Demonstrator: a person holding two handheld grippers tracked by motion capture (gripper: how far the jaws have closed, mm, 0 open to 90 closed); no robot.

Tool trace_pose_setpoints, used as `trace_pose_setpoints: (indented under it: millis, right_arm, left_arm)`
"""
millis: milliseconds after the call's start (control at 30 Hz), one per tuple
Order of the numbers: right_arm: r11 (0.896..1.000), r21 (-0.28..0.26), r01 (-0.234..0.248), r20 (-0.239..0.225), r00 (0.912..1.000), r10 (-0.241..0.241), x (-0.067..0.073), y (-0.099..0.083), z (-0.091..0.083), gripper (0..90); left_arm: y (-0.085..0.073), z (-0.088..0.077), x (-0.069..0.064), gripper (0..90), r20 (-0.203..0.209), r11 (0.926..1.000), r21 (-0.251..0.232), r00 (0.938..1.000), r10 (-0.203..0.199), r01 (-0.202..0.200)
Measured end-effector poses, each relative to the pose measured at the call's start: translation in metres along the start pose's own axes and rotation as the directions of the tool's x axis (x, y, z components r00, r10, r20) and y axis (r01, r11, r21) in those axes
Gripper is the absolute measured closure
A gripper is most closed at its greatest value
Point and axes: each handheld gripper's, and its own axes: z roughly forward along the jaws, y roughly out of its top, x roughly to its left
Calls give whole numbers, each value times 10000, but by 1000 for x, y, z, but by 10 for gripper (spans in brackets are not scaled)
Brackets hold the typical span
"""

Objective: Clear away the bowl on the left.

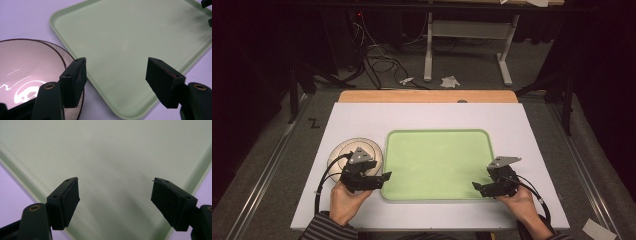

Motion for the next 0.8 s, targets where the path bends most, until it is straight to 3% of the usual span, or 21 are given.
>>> trace_pose_setpoints:
  millis: [133, 333, 667, 800]
  right_arm:
    - [10000, 26, 10, 16, 10000, -10, 0, 0, 0, 239]
    - [10000, 37, 27, 24, 10000, -27, 0, 0, 0, 240]
    - [9999, -9, 111, 35, 9999, -111, 0, 0, 0, 241]
    - [9999, 27, 97, 10, 10000, -97, 0, 0, 0, 241]
  left_arm:
    - [0, -2, 0, 330, -104, 10000, -59, 9999, 48, -49]
    - [0, -6, 2, 340, -617, 9999, -132, 9981, 6, -14]
    - [-1, -10, 6, 345, -756, 9996, -276, 9971, -81, 60]
    - [-2, -14, 9, 350, -923, 9979, -622, 9954, -251, 194]
